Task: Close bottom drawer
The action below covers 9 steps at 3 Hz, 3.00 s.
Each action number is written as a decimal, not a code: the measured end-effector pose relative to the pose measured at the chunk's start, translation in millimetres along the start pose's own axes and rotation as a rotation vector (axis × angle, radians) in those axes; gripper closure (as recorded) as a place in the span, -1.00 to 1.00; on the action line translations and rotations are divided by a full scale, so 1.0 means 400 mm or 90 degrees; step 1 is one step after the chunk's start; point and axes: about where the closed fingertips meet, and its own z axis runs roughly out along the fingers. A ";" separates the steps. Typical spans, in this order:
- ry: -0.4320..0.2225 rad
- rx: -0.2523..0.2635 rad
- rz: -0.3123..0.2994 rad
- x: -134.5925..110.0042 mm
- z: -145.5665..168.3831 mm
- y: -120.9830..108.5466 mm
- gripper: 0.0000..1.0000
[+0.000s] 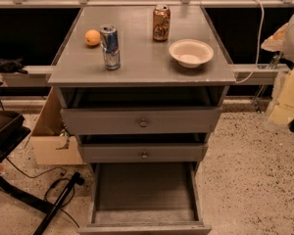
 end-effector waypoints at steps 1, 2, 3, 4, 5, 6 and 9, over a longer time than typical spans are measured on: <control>0.000 0.000 0.000 0.000 0.000 0.000 -1.00; -0.017 -0.015 0.025 0.014 0.091 0.054 -1.00; -0.055 -0.031 0.052 0.055 0.259 0.171 -1.00; -0.068 -0.048 0.071 0.095 0.429 0.265 -1.00; -0.057 -0.116 0.115 0.168 0.653 0.376 -1.00; -0.058 -0.139 0.126 0.184 0.709 0.410 -1.00; -0.098 -0.205 0.118 0.198 0.956 0.592 -0.63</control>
Offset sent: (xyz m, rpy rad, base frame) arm -0.0153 0.0042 -0.0981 0.0866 0.0774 -0.0763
